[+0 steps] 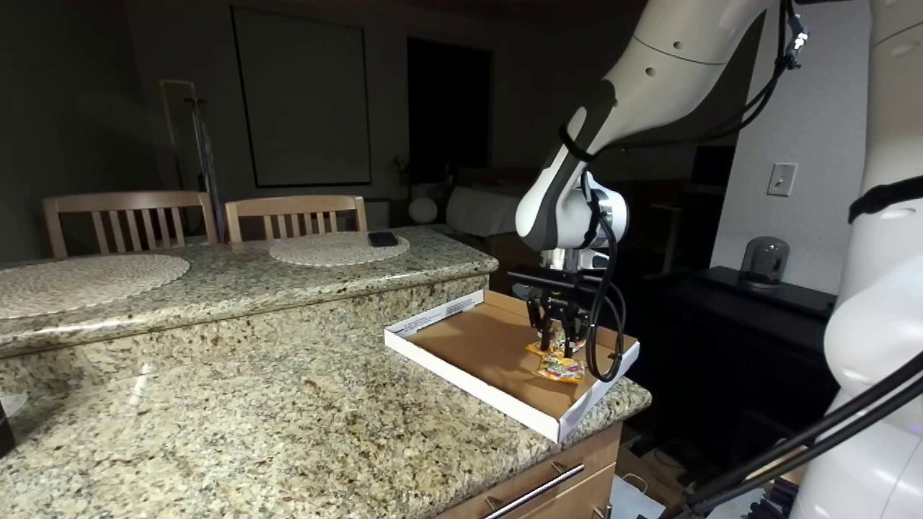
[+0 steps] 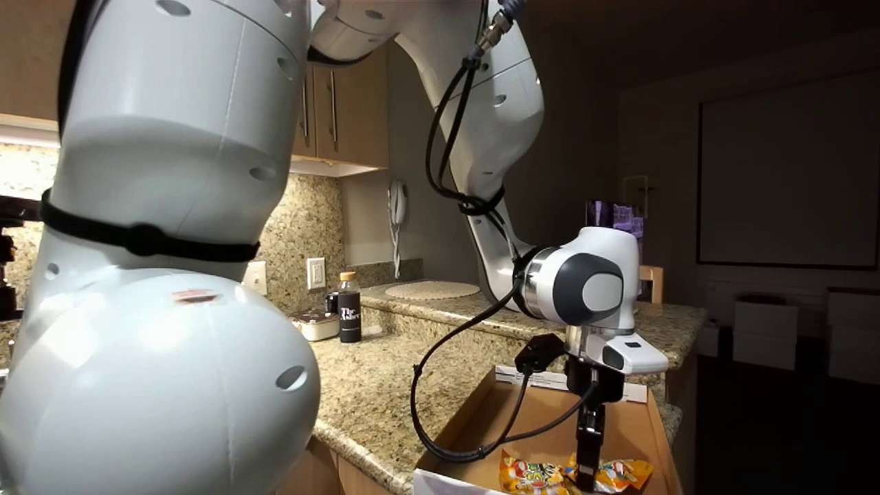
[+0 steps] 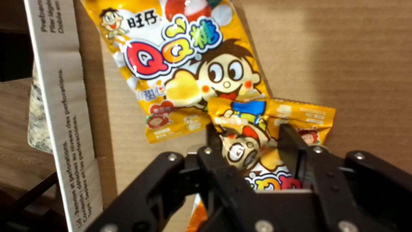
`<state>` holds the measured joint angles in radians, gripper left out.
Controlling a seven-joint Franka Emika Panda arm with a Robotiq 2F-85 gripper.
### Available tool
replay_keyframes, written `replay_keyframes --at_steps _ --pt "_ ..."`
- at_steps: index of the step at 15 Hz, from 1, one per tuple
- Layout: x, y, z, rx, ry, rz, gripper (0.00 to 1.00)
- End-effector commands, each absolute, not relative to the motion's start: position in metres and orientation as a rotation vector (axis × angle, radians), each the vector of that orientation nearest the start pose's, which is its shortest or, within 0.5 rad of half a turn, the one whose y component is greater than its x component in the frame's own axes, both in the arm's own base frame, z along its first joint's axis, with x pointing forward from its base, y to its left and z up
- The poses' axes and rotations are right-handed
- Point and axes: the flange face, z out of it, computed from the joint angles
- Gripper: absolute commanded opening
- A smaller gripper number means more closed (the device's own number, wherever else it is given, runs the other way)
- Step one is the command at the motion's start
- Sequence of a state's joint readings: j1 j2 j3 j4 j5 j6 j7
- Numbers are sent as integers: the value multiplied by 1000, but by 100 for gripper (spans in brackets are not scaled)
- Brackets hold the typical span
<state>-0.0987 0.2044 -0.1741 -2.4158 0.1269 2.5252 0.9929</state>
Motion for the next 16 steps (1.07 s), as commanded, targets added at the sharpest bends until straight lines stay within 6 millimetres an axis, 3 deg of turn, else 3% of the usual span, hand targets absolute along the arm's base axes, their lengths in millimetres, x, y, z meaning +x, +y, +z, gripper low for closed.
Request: replay_keyframes --at_steps 1,4,9,13,16 --pt "474 -130 214 -2421 2019 141 21" --pt "479 -124 216 -2423 2005 132 2" --pt "476 -110 236 -2413 1938 178 3" --pt "463 -84 276 -2391 1822 204 2" --pt "466 -68 329 -2397 1739 119 0"
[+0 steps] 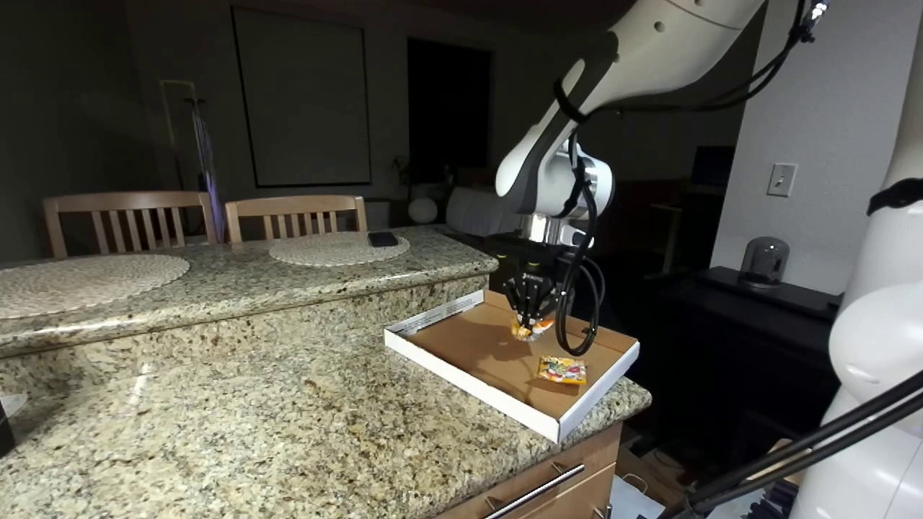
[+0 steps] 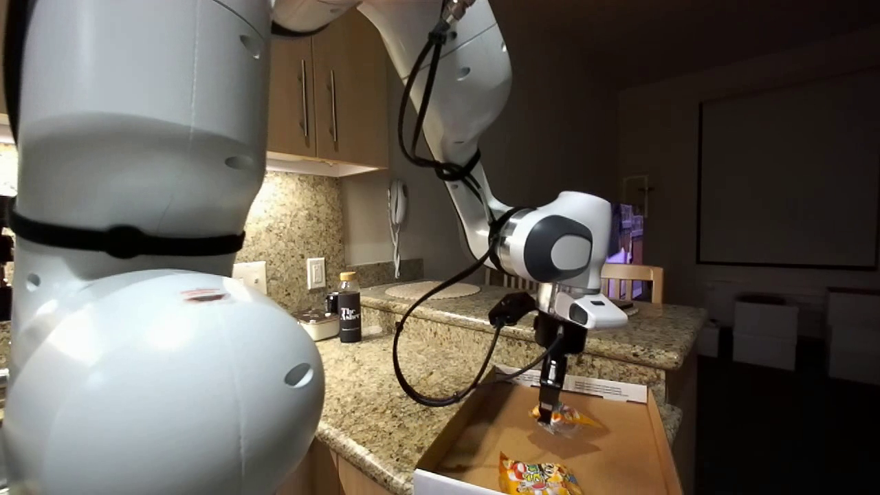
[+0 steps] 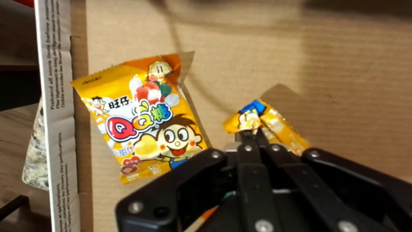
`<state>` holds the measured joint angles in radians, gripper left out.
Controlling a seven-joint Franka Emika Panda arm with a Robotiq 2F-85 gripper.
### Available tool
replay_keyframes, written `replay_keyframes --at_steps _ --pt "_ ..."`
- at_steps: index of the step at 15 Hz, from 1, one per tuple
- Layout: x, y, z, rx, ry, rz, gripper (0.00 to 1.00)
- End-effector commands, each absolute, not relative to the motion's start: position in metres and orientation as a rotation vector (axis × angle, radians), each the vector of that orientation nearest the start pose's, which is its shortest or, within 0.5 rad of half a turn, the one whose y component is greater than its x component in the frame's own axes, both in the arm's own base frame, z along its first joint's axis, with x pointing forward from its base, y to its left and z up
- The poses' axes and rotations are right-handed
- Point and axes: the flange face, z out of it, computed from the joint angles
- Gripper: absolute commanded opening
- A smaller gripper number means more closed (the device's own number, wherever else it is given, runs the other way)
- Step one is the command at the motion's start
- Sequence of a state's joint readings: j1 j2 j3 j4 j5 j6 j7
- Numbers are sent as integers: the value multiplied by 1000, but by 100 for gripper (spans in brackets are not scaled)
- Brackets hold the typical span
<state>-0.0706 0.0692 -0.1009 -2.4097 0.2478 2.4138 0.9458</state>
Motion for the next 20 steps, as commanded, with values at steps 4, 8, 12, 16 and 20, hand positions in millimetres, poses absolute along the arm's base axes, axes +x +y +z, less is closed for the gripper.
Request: replay_keyframes --at_steps 4,8,12,16,20 --pt "497 -31 421 -2472 1598 -84 0" --pt "538 30 524 -2530 1402 -468 0" --pt "582 65 623 -2299 1479 -749 28" --pt "612 69 699 -2080 1608 -989 52" --pt "613 76 679 -2128 1583 -1137 78"
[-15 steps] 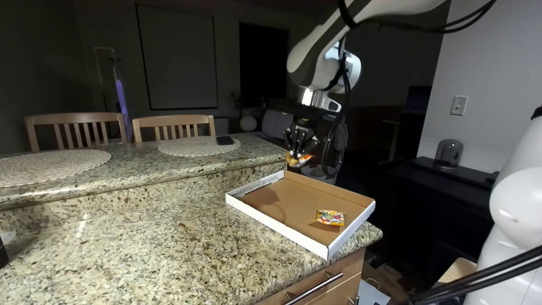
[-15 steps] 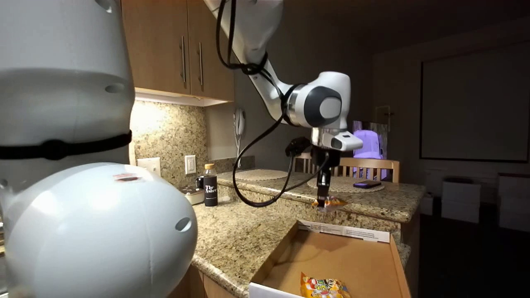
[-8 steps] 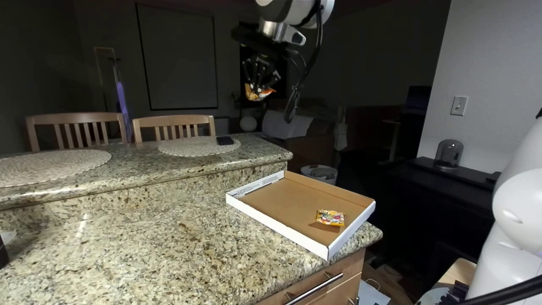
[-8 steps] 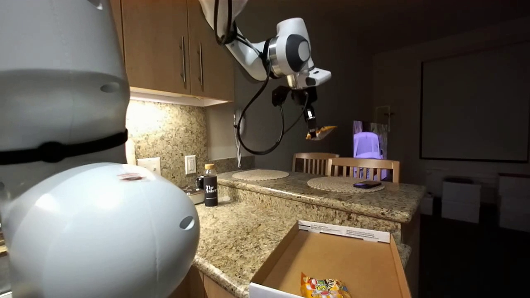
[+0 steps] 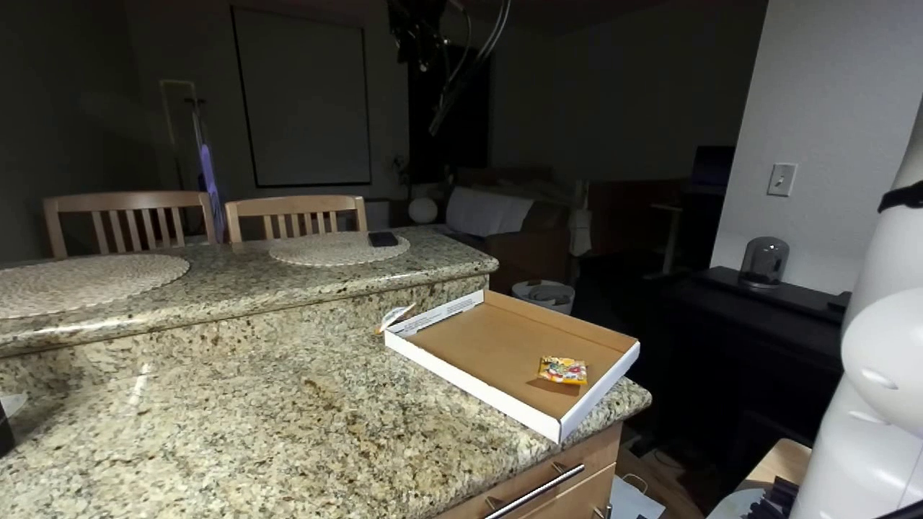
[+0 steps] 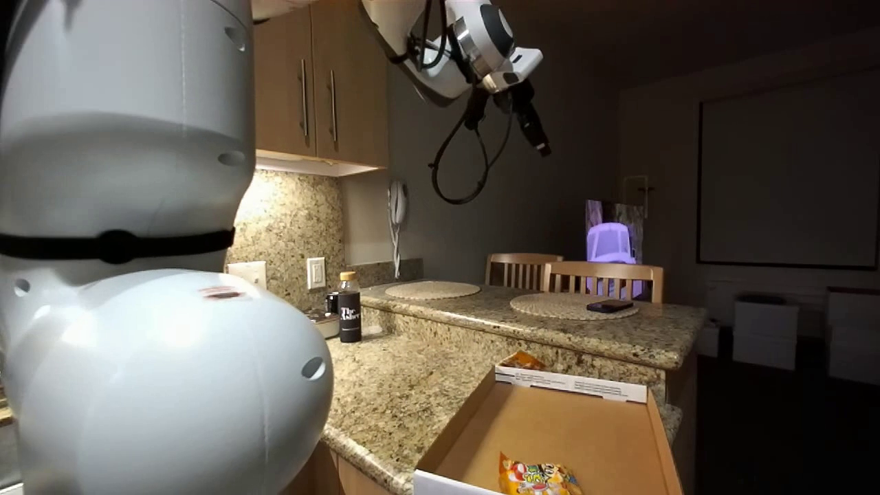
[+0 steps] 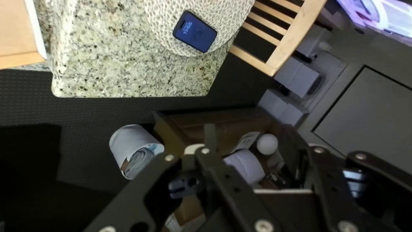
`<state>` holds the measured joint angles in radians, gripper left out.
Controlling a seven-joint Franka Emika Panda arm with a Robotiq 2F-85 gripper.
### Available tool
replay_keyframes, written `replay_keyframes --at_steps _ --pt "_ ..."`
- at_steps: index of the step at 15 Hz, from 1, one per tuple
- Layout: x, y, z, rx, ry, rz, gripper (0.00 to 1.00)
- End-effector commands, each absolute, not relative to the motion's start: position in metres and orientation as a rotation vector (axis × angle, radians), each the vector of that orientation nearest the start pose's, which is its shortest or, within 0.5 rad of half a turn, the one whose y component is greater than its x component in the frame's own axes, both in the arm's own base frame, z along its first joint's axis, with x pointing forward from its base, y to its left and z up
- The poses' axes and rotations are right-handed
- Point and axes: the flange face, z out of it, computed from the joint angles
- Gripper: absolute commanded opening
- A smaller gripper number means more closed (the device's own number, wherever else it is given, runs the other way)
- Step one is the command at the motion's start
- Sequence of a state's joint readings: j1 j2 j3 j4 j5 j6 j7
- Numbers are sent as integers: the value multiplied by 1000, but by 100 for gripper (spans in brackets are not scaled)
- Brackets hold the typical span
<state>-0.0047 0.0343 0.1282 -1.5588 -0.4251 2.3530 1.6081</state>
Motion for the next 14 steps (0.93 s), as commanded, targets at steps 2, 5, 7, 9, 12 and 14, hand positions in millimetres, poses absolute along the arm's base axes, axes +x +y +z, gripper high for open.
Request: replay_keyframes --at_steps 2,5,7,9,12,14 --pt "603 76 636 -2247 1579 -1050 91" --pt "583 78 567 -2404 1567 -806 100" --pt "564 77 527 -2484 1513 -644 100" --pt "539 74 492 -2554 1439 -485 100" --pt "503 63 452 -2666 1298 -265 100" --pt "497 55 428 -2715 1187 -137 100"
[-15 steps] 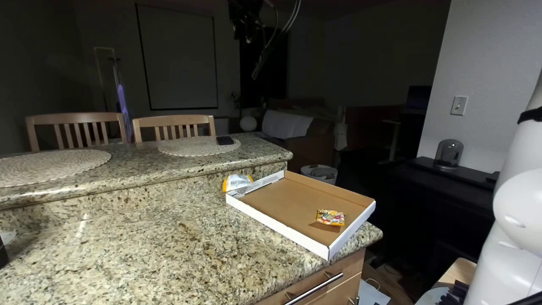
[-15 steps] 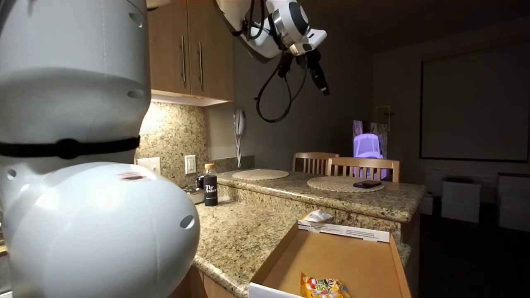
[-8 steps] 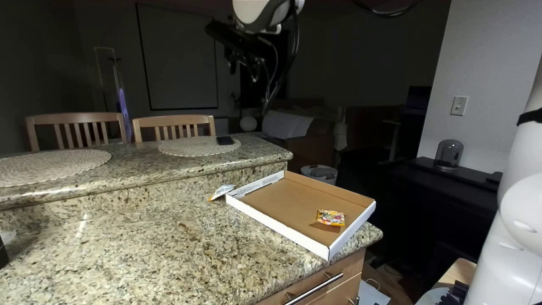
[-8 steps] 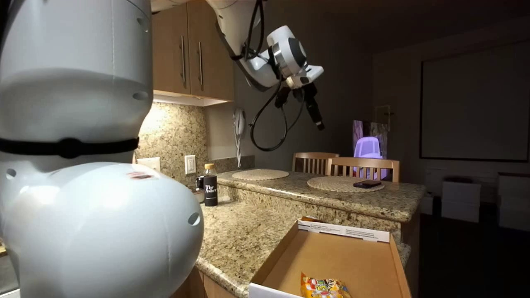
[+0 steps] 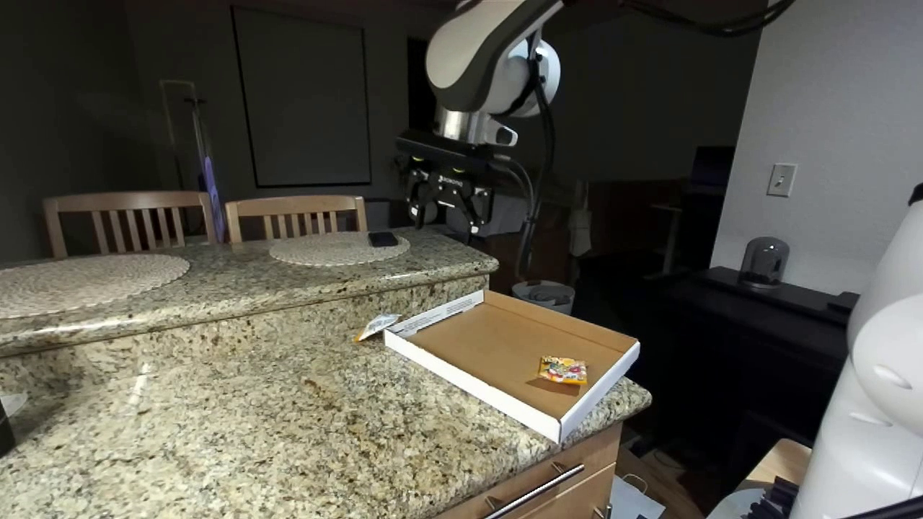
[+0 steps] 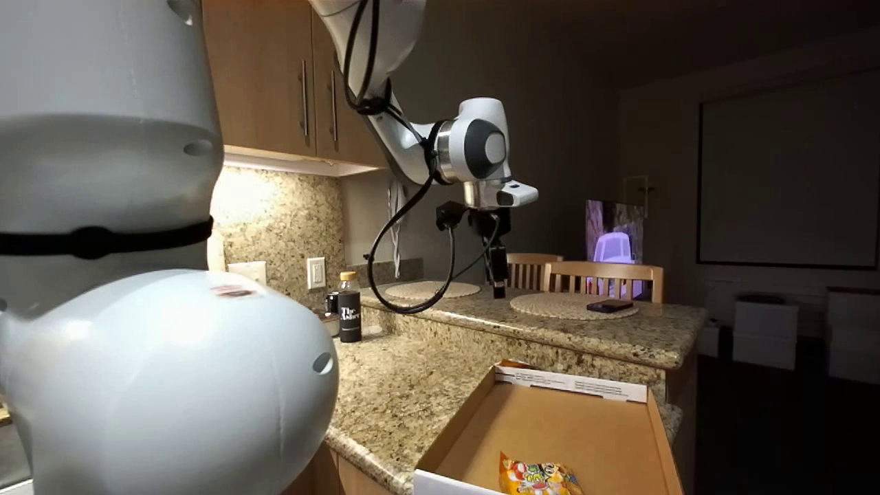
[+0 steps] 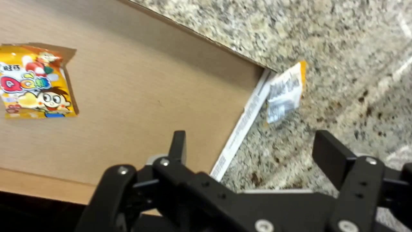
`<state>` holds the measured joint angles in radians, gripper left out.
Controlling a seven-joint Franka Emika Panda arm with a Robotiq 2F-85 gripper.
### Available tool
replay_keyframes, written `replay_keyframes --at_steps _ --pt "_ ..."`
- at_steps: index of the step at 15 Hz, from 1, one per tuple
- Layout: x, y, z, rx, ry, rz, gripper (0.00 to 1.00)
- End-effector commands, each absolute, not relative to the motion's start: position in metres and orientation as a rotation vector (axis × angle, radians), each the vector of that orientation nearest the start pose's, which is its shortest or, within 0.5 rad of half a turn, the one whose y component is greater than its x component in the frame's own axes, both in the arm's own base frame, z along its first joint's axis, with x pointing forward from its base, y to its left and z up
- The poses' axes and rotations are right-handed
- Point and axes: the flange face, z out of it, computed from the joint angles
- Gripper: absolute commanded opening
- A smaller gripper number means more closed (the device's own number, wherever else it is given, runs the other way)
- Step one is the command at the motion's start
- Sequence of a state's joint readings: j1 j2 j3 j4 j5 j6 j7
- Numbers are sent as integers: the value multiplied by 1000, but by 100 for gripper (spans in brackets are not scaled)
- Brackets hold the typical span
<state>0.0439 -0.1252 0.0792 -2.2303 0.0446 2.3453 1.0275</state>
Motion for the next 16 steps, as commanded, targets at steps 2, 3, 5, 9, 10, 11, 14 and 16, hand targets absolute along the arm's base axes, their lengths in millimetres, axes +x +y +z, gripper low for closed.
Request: replay_keyframes --at_steps 2,3,5,9,10,11,14,16 --pt "498 53 403 -2765 1099 -63 100" --pt "501 53 392 -2787 1068 -52 100" --pt "516 59 374 -2823 1031 -90 100" --pt "518 61 368 -2811 1065 -72 100" --pt "519 61 366 -2812 1067 -67 100" --pt "519 61 367 -2811 1068 -68 100" --pt "524 62 363 -2808 1067 -61 100" --pt "536 67 356 -2770 1072 -61 100"
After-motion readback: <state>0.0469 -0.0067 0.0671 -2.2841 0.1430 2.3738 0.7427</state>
